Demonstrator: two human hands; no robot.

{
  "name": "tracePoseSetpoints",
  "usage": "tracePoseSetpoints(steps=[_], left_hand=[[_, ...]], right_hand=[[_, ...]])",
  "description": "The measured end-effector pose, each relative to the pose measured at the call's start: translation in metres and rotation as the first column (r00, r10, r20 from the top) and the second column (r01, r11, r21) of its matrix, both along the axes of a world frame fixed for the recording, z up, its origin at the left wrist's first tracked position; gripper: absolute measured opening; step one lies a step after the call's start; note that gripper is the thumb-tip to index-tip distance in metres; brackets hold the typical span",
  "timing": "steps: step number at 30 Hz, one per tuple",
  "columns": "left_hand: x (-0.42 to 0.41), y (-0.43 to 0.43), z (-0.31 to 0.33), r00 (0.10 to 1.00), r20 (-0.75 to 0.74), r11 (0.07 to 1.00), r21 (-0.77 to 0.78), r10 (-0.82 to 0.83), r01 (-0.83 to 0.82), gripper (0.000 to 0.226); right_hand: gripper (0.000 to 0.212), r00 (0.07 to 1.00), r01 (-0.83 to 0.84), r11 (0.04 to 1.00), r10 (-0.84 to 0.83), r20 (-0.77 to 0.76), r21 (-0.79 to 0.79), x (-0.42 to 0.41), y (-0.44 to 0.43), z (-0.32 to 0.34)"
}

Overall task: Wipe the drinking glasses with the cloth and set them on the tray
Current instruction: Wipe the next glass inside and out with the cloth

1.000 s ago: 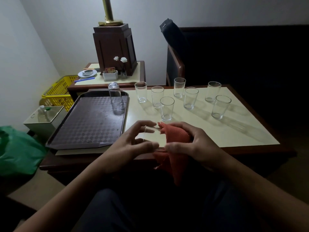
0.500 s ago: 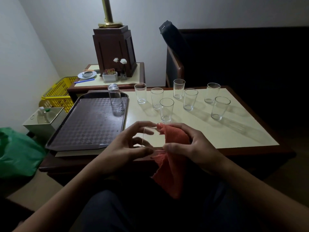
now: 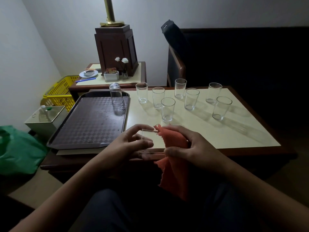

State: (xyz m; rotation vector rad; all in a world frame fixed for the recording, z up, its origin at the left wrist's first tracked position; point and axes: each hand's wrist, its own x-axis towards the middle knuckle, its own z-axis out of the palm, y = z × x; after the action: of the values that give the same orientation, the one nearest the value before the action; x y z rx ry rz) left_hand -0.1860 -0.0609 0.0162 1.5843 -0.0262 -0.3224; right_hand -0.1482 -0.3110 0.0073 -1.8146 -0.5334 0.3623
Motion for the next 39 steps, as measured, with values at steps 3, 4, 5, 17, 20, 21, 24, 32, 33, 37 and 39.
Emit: tracePoseSetpoints(steps=[3,4,5,17,20,21,24,32,33,37,39], left_hand=[[0.002,-0.009,-0.004,0.981,-0.153,0.988,-0.082,0.118,-0.132,0.053],[0.003,-0.010,-0.006,0.971,-0.187,0.982,-0.088,0.147,-0.166,0.056],[0.004,-0.010,-0.008,0.962,-0.215,0.976,-0.096,0.169,-0.193,0.058],[0.002,-0.022,-0.013,0.891,-0.344,0.845,-0.339,0.297,-0.413,0.057],[0.004,-0.018,-0.011,0.934,-0.310,0.923,-0.278,0.177,-0.267,0.057],[0.004,-0.017,-0.011,0.947,-0.287,0.935,-0.274,0.143,-0.225,0.058],[0.005,-0.011,-0.012,0.979,-0.159,0.953,-0.250,0.132,-0.169,0.067],[0.006,0.018,-0.007,0.976,0.206,0.997,0.042,-0.072,0.065,0.075],[0.007,0.015,-0.008,0.983,0.182,0.999,-0.018,-0.033,0.037,0.075],[0.010,-0.004,-0.022,0.993,-0.003,0.930,-0.349,0.121,-0.115,0.092],[0.010,-0.010,-0.022,0.984,-0.101,0.890,-0.419,0.149,-0.178,0.100]], right_hand=[[0.043,0.998,0.043,0.997,-0.046,-0.044,-0.063,0.012,-0.009,-0.005],[0.038,0.985,0.116,0.993,-0.117,-0.130,-0.017,0.019,-0.012,-0.009],[0.036,0.952,0.201,0.979,-0.185,-0.242,0.045,0.024,-0.015,-0.013],[0.030,0.972,0.212,0.976,-0.205,0.112,-0.046,0.006,0.001,-0.013],[0.036,0.967,0.245,0.958,-0.253,0.035,0.150,0.007,0.000,-0.003],[0.037,0.971,0.239,0.952,-0.235,-0.043,0.192,0.008,0.000,0.000],[0.033,0.923,0.215,0.922,-0.084,-0.376,0.322,0.009,-0.002,0.008],[0.057,0.609,0.014,0.923,0.297,-0.735,0.384,0.014,-0.002,-0.006],[0.061,0.591,0.029,0.934,0.272,-0.759,0.357,0.013,0.001,-0.009],[0.043,0.753,0.051,0.977,0.100,-0.650,0.209,-0.002,0.018,-0.016],[0.037,0.851,0.042,0.973,0.083,-0.519,0.225,-0.009,0.021,-0.015]])
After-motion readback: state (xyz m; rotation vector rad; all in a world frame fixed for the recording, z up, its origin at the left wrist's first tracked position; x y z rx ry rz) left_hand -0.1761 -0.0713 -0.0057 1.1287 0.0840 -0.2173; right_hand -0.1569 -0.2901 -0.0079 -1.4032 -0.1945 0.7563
